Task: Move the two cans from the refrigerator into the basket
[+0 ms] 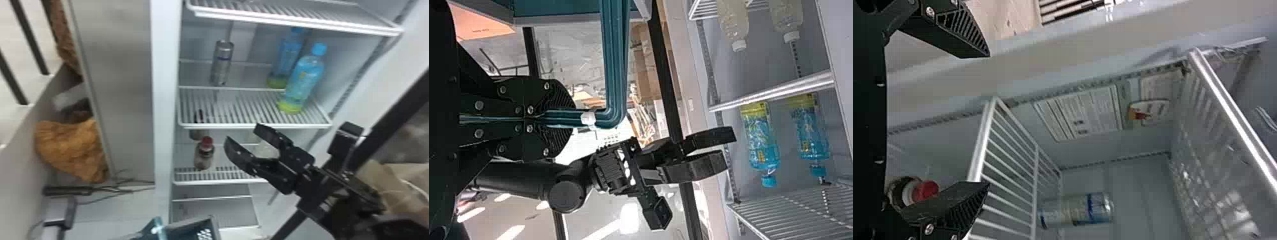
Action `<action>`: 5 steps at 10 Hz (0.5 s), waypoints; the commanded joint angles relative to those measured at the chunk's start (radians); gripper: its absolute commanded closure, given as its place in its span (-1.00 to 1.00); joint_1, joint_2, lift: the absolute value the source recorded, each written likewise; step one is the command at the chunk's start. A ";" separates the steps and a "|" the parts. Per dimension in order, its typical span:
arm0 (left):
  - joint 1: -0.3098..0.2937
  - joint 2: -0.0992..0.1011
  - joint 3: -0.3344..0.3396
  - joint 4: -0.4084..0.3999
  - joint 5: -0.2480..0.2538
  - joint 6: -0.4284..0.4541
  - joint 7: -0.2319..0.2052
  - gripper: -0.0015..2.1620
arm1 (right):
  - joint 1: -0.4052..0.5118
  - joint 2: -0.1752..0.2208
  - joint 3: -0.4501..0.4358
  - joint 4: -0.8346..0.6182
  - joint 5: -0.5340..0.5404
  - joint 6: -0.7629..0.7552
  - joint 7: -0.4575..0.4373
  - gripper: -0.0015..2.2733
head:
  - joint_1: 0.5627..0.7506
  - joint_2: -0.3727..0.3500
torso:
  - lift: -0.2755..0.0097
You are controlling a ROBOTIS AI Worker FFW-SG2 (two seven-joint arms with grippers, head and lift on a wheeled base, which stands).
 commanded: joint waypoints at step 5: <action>-0.002 0.001 0.000 0.000 0.000 0.005 0.000 0.11 | -0.094 0.026 -0.004 0.084 0.030 -0.123 -0.097 -0.90 | 0.41 -0.69 | 0.69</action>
